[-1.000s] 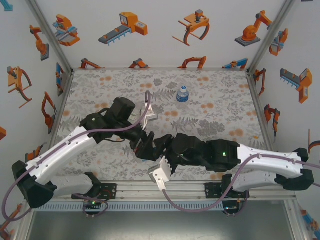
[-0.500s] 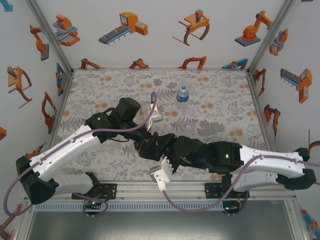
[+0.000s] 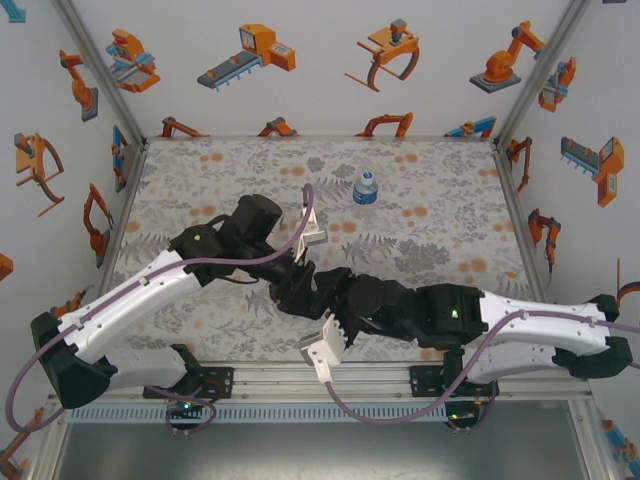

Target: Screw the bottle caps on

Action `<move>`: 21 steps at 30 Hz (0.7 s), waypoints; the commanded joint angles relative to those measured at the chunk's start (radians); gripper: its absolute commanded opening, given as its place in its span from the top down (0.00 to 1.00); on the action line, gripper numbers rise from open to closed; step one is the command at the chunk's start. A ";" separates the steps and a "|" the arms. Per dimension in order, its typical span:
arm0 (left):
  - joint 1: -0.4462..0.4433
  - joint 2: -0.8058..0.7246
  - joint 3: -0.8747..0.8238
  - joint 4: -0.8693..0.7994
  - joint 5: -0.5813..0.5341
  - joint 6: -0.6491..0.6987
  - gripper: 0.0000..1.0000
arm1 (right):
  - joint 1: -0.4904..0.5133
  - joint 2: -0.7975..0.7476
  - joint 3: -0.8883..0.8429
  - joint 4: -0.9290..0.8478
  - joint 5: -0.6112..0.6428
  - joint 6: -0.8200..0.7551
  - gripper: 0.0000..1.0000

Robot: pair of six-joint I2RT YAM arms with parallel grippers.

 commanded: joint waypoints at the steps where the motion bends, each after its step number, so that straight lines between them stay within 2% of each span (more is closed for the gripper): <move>1: 0.001 -0.024 -0.002 -0.004 -0.074 0.017 0.48 | 0.009 -0.058 -0.004 0.106 0.075 0.018 0.30; 3: 0.004 -0.046 -0.016 0.007 -0.136 0.014 0.49 | 0.009 -0.080 -0.014 0.138 0.105 0.071 0.23; 7: 0.008 -0.105 -0.053 0.062 -0.234 0.009 0.49 | 0.006 -0.136 -0.045 0.227 0.158 0.259 0.20; 11: 0.021 -0.182 -0.105 0.175 -0.297 -0.023 0.51 | -0.005 -0.191 -0.065 0.336 0.249 0.595 0.20; 15: 0.035 -0.259 -0.179 0.348 -0.298 -0.067 0.56 | -0.041 -0.262 -0.117 0.437 0.259 0.906 0.21; 18: 0.039 -0.308 -0.234 0.503 -0.270 -0.104 0.56 | -0.092 -0.313 -0.170 0.536 0.148 1.094 0.21; 21: 0.039 -0.343 -0.267 0.649 -0.235 -0.144 0.56 | -0.106 -0.349 -0.241 0.729 0.042 1.215 0.20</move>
